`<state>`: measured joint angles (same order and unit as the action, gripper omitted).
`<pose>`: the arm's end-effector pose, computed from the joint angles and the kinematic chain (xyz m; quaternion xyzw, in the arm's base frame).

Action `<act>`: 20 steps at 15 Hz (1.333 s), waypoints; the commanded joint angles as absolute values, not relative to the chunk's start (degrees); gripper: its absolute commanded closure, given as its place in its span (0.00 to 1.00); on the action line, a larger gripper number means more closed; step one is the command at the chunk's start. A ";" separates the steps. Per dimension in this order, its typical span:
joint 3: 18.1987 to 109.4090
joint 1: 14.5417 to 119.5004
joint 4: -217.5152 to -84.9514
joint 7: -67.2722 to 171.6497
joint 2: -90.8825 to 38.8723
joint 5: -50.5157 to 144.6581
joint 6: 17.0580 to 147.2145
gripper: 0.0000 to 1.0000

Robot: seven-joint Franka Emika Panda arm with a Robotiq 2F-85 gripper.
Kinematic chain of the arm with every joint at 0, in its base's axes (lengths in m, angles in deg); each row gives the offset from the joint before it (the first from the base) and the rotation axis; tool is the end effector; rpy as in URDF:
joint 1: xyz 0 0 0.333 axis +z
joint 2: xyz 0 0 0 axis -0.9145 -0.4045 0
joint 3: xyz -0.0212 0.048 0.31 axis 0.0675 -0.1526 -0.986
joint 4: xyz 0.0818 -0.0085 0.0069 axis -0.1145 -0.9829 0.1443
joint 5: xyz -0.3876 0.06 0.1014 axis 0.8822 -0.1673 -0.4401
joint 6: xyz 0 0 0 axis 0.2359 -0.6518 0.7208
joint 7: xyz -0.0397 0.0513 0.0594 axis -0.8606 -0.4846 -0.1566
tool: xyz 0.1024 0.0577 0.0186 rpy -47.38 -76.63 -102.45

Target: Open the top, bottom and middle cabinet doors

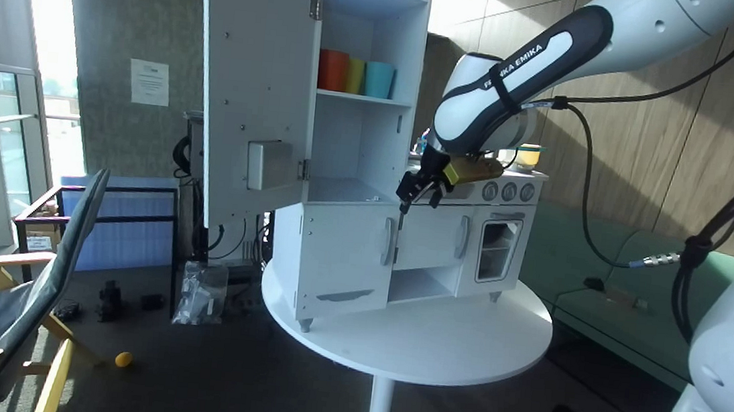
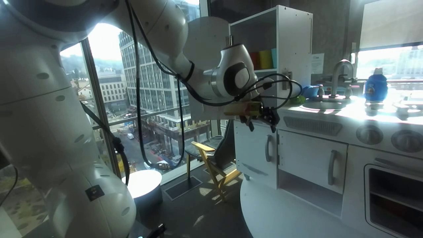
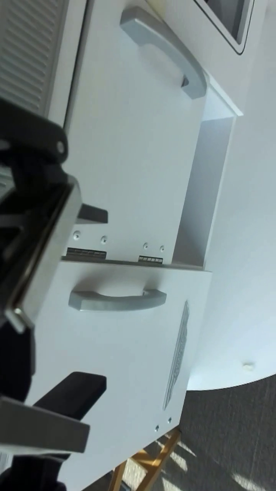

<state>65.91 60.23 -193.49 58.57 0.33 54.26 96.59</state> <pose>0.5176 -0.1081 0.4251 0.9762 -0.0235 0.2016 0.0758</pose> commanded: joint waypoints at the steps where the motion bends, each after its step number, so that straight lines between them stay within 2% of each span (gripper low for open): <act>1: 65.62 59.73 -193.37 58.30 0.26 54.82 96.42 0.00; 3: 65.53 59.72 -193.36 58.06 0.26 54.97 96.41 0.00; 9: 69.40 64.33 -190.61 84.41 -3.69 36.91 96.47 0.00; 20: 67.26 61.86 -190.32 85.32 -16.04 34.52 110.98 0.00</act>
<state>68.16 61.97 -192.01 82.19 -13.86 37.94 107.86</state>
